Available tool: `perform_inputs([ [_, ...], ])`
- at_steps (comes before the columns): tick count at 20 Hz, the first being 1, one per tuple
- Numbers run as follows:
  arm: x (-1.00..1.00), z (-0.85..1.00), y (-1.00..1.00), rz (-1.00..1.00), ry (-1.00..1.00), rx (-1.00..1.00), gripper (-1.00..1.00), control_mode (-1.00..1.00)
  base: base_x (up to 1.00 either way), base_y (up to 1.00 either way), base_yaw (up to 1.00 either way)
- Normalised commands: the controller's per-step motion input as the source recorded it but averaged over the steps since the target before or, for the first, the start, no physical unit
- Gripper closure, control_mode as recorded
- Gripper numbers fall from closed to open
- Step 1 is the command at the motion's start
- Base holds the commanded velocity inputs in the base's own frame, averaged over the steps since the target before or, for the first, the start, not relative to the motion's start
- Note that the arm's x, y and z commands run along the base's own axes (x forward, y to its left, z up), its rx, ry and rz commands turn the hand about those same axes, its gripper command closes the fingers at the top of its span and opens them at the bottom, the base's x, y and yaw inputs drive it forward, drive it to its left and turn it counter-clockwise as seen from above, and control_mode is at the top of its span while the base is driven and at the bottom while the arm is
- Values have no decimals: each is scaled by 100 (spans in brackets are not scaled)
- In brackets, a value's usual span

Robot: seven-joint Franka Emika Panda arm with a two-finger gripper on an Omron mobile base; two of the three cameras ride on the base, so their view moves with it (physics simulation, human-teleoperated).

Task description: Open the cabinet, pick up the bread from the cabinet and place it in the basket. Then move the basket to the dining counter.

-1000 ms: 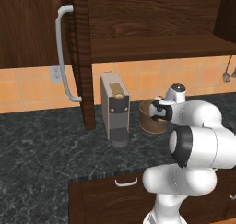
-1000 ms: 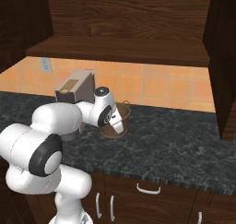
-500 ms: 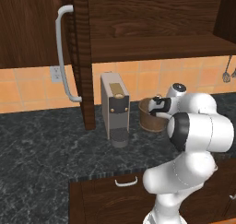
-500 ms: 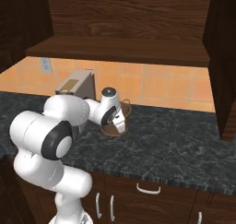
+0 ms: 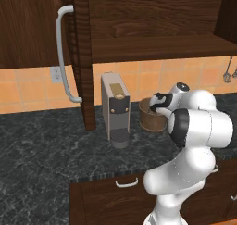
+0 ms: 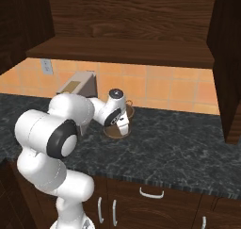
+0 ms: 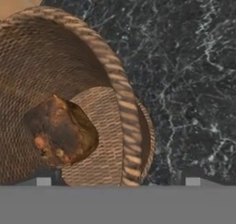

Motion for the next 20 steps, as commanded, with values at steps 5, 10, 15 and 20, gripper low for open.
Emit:
perform_inputs([
  [5, 0, -30, 11, -6, -8, 1, 100, -100, 0, 0, 0],
  [10, -4, -11, -3, -4, -1, 6, 100, -100, 0, 0, 0],
  [15, -72, 99, -26, 0, -8, 17, 100, -100, 0, 0, 0],
  [20, -100, 100, -69, -3, -2, 11, 100, -100, 0, 0, 0],
])
